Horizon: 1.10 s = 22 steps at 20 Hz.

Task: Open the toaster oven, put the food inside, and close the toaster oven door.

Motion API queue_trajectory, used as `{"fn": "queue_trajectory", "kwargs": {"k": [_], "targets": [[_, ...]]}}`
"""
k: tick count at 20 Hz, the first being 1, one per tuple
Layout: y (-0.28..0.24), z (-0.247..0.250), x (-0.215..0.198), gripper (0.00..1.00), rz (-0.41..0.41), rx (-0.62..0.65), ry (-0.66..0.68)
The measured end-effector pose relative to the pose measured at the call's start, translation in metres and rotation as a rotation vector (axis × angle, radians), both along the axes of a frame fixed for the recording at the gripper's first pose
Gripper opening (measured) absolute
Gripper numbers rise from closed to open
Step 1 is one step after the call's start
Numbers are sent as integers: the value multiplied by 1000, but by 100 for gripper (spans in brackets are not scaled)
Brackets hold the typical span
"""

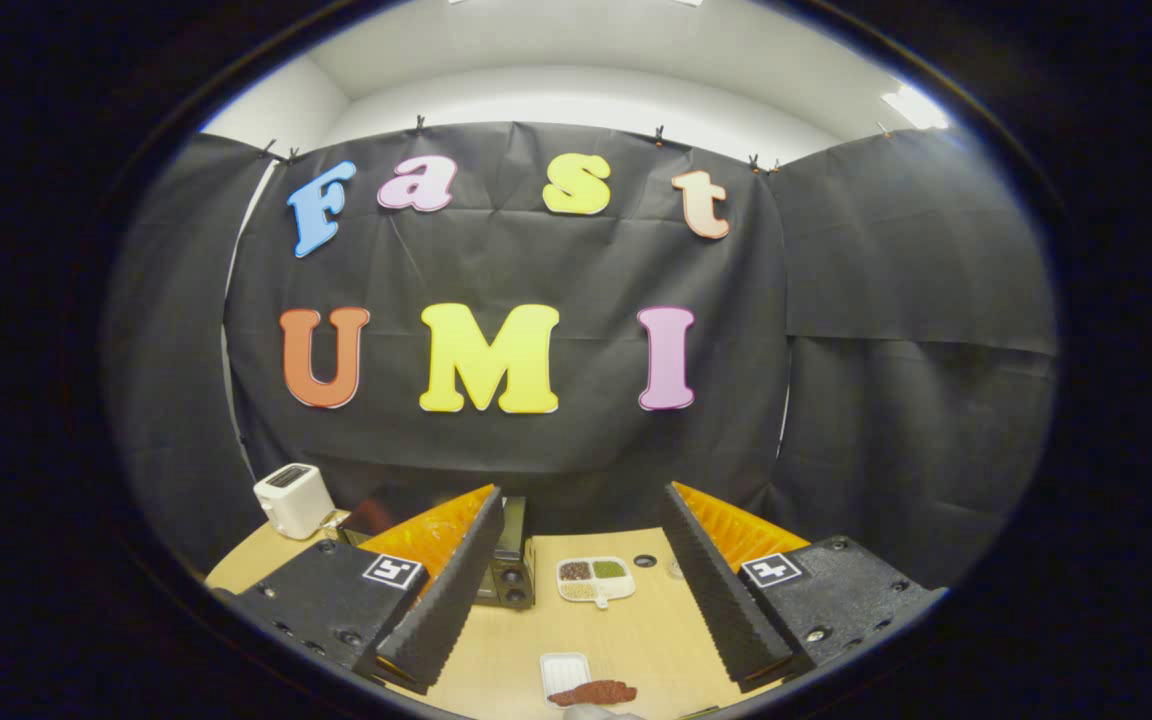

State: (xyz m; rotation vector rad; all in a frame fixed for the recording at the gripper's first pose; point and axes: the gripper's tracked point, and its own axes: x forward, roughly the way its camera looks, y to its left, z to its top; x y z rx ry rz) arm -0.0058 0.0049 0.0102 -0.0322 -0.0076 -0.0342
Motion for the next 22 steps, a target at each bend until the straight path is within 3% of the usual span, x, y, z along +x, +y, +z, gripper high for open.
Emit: {"fn": "queue_trajectory", "kwargs": {"k": [10, 15, 22], "targets": [[18, 14, 11, 100, -27, 3, -37], [55, -9, 54, 100, -33, 21, -7], [149, -75, 128, 100, 49, 47, 79]]}}
